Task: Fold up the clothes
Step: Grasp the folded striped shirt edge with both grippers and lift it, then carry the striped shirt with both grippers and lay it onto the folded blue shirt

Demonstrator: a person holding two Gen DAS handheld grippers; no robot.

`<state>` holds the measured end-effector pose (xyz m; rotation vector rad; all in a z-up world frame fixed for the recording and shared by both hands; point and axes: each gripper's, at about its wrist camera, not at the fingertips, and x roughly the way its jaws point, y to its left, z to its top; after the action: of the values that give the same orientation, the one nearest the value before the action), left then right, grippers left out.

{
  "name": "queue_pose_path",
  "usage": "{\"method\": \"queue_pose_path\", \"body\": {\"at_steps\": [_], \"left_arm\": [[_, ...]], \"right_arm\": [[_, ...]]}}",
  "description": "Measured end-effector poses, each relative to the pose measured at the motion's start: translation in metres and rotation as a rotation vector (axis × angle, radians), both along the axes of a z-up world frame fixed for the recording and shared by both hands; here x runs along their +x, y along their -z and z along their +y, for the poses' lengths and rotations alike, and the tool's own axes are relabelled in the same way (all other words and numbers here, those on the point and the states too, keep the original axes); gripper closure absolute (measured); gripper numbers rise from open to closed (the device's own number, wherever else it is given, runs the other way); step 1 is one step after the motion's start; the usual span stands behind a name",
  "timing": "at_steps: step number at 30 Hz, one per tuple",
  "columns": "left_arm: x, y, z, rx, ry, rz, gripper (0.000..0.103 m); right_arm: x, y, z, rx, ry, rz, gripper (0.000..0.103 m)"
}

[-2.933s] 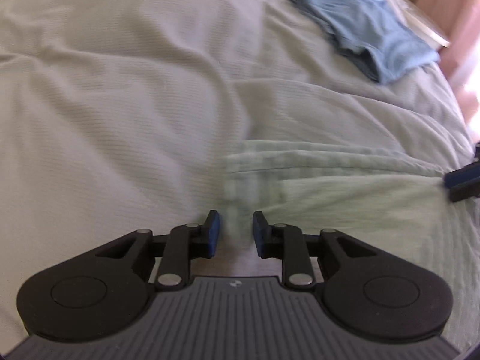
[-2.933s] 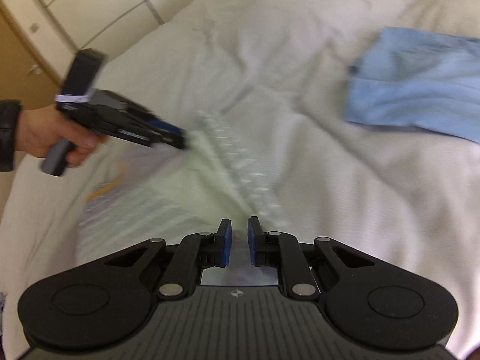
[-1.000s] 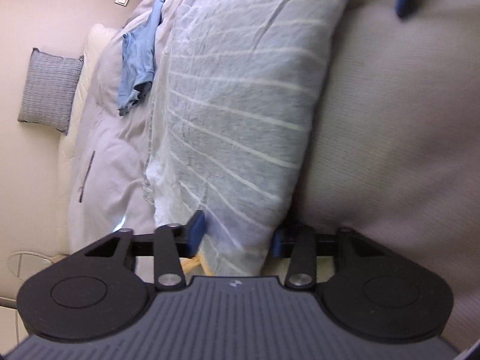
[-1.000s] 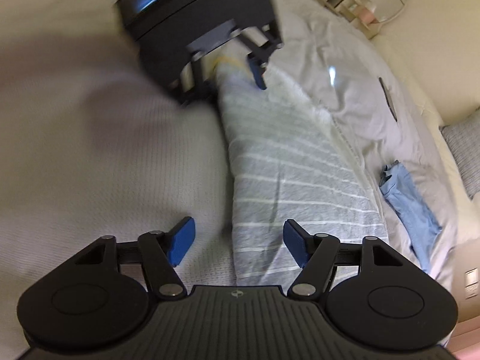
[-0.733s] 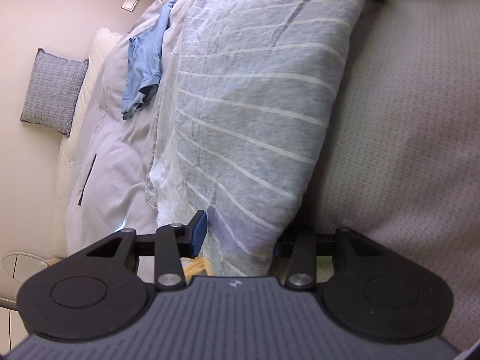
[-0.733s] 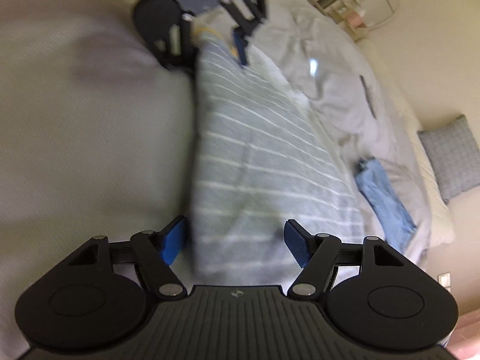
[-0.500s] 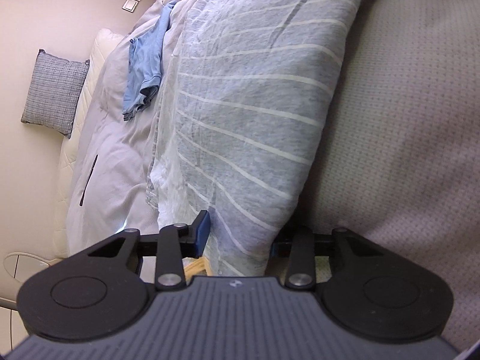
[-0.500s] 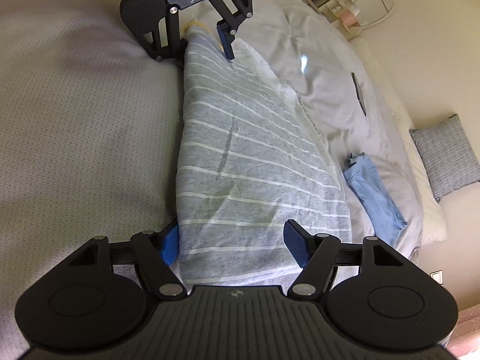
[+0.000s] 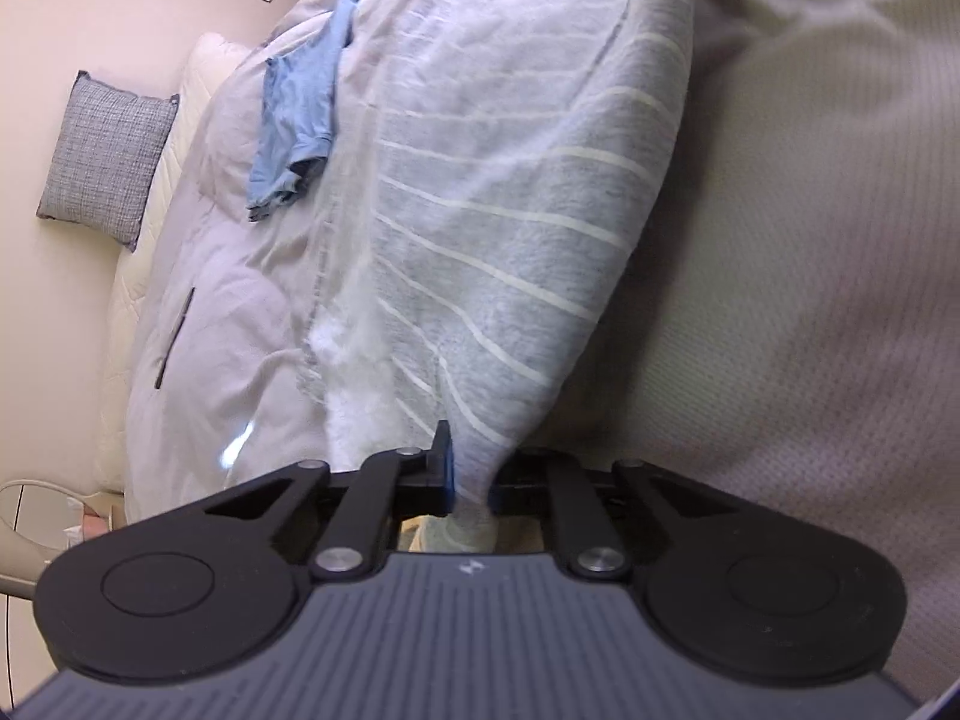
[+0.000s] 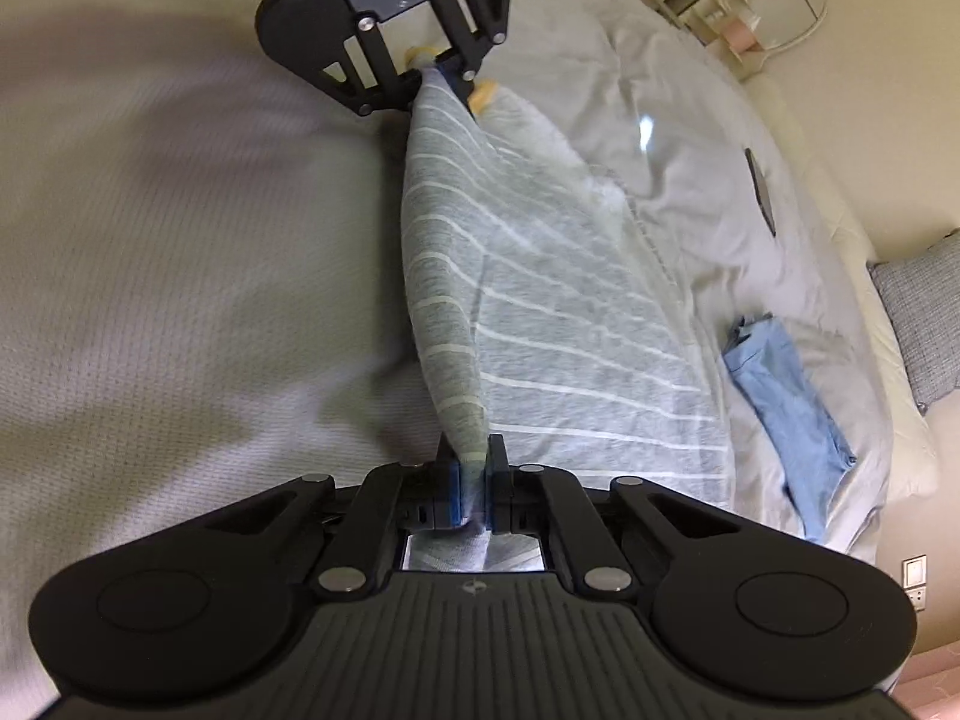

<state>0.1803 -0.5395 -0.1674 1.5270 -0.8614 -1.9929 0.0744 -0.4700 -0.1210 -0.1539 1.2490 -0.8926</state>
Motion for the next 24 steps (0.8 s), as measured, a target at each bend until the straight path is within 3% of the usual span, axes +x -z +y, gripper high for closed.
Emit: {"method": "queue_pose_path", "body": {"at_steps": [6,14,19,24], "left_arm": [[-0.012,-0.065,-0.003,0.008,-0.003,0.028,0.097],[-0.062,-0.149,-0.017,0.059,-0.009,0.08,0.097],[-0.11,-0.187,-0.06,0.107,-0.055,0.13,0.097],[-0.164,-0.218,-0.138,0.121,-0.109,0.153,0.097]], "right_arm": [[-0.023,-0.06,-0.004,-0.026,-0.016,-0.043,0.1],[-0.084,-0.151,-0.027,-0.064,-0.035,-0.054,0.1],[-0.138,-0.184,-0.067,-0.1,-0.052,-0.055,0.101],[-0.206,-0.202,-0.128,-0.13,-0.087,-0.089,0.101]]}}
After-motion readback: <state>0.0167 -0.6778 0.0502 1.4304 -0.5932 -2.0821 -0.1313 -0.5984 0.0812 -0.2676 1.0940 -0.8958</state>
